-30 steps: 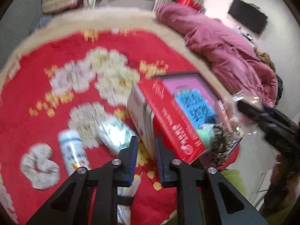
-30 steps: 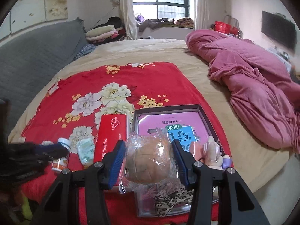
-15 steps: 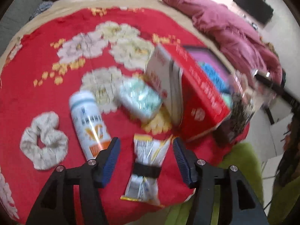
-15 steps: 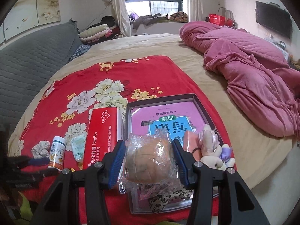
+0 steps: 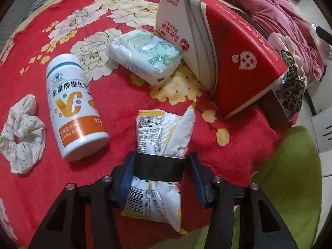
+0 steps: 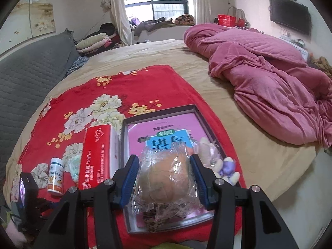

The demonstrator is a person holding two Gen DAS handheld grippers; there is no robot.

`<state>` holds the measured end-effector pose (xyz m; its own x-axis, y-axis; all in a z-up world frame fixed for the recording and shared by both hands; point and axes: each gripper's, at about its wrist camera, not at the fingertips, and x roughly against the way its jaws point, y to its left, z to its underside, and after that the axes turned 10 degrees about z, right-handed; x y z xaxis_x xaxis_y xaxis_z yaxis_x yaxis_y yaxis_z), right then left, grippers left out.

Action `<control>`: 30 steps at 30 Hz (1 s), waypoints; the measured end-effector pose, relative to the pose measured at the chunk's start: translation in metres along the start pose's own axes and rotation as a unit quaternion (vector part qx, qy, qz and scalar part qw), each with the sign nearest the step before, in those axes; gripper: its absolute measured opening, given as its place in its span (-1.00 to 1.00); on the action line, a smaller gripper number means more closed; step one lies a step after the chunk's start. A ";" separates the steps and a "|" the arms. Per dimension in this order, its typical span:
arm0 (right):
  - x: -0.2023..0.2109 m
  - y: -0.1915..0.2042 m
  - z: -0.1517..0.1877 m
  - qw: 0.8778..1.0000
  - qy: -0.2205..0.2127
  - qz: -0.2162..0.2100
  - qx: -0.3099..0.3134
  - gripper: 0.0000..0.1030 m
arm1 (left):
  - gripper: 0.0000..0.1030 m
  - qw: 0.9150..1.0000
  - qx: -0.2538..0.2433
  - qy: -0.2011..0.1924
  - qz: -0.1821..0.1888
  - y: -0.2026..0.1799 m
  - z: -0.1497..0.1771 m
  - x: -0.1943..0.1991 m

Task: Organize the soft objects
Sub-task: 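Carry the snack packet and bagged bun over to the pink tray with both tools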

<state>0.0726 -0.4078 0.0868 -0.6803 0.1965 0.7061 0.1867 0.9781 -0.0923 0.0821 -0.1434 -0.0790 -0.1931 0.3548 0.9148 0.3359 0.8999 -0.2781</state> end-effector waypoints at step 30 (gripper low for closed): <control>0.007 -0.078 0.015 0.998 -0.001 0.022 -0.063 -0.01 | -0.15 0.980 -0.127 -0.072 0.132 -0.181 -0.083 0.065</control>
<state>0.0422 -0.4811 0.0882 -0.6706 0.2385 0.7025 0.3033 0.9523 -0.0339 0.0853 -0.3046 0.0550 -0.1900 0.6158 0.7646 0.6066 0.6860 -0.4018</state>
